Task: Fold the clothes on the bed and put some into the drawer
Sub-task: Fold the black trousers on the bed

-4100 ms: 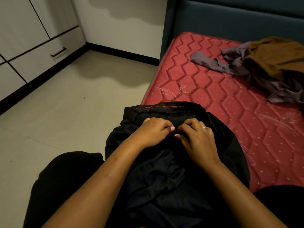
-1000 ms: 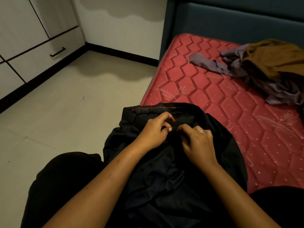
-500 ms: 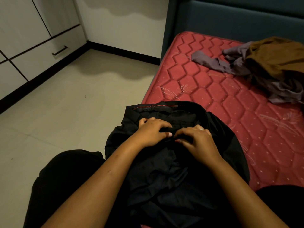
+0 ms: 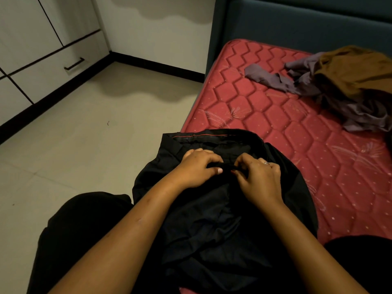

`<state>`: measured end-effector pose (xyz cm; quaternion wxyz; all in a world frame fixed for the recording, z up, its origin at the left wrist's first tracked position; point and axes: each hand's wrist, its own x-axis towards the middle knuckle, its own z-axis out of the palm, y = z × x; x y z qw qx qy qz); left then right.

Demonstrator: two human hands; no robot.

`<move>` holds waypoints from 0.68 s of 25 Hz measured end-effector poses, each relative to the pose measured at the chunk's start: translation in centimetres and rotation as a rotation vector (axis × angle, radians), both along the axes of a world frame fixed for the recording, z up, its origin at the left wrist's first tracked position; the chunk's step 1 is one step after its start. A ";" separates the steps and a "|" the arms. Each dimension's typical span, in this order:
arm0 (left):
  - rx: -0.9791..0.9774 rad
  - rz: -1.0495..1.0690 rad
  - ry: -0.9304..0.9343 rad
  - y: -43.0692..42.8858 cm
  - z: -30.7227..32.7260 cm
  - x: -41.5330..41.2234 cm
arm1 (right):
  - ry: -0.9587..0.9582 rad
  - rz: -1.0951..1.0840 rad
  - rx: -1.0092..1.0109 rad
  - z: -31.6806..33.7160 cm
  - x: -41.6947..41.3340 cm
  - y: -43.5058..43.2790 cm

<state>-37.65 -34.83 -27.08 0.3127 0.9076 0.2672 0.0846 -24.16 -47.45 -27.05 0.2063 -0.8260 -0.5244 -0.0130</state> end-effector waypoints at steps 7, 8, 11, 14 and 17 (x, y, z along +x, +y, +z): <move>-0.070 -0.071 -0.124 1.2 1.2 -0.6 | -0.084 0.057 0.104 0.3 0.1 0.3; -0.066 -0.082 -0.133 1.5 1.2 -0.8 | -0.032 0.105 0.082 0.2 0.7 0.2; -0.009 -0.057 -0.117 2.6 1.5 -2.3 | 0.200 0.213 -0.190 -0.4 3.0 -0.2; -0.030 -0.023 -0.123 3.2 2.1 -3.7 | 0.007 0.237 -0.503 -1.0 3.8 -0.5; -0.129 0.032 -0.119 3.7 3.3 -5.6 | 0.026 0.166 -0.598 0.1 4.0 -0.6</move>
